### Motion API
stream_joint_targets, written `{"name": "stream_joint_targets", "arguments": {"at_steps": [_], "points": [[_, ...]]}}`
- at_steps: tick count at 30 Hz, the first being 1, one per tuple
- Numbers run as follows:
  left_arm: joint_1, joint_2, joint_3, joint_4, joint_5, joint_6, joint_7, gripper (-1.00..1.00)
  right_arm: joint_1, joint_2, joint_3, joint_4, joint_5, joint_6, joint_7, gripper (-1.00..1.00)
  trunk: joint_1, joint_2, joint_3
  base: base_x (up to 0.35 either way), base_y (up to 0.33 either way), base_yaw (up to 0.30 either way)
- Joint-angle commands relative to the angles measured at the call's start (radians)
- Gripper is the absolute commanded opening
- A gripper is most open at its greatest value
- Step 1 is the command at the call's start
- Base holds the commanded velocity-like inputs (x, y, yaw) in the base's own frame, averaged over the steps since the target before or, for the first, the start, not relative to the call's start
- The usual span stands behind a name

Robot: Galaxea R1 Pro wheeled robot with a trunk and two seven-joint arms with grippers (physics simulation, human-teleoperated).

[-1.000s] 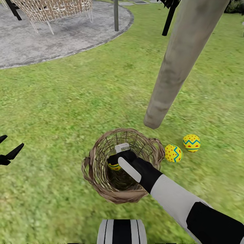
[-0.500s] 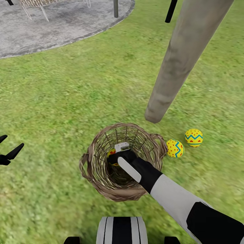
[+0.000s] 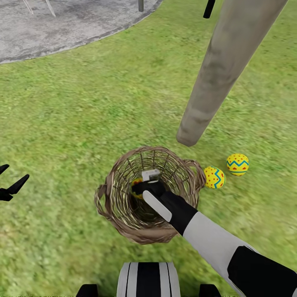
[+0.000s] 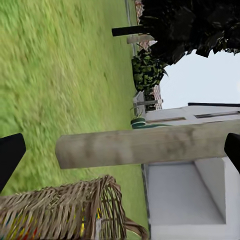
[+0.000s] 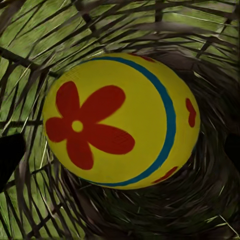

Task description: Take the three Easter eggs out of the wicker basket on the lawn in the garden, then place them on the lawn next to a single tree (choose any tree) so that all three eggs are next to the same tree and none are left in the basket.

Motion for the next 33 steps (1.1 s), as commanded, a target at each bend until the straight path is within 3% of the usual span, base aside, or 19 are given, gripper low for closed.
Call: {"name": "stream_joint_targets", "arguments": {"at_steps": [1,21,33], "points": [[-0.001,0.000,0.001,0.001,-0.002,0.004,-0.004,1.00,-0.001,0.000,0.002,0.003,-0.008,0.001,-0.012,1.00,0.000,-0.001,-0.005,0.000,0.000,0.000],[-0.001,0.000,0.000,-0.001,-0.002,0.004,-0.004,1.00,-0.001,0.000,0.002,-0.030,-0.003,0.002,-0.014,1.00,0.005,-0.003,-0.047,0.000,0.000,0.000],[-0.001,0.000,-0.001,-0.002,-0.002,0.004,-0.004,1.00,-0.001,0.000,0.002,-0.052,-0.002,0.001,-0.014,1.00,0.007,-0.004,-0.059,0.000,0.000,0.000]]}}
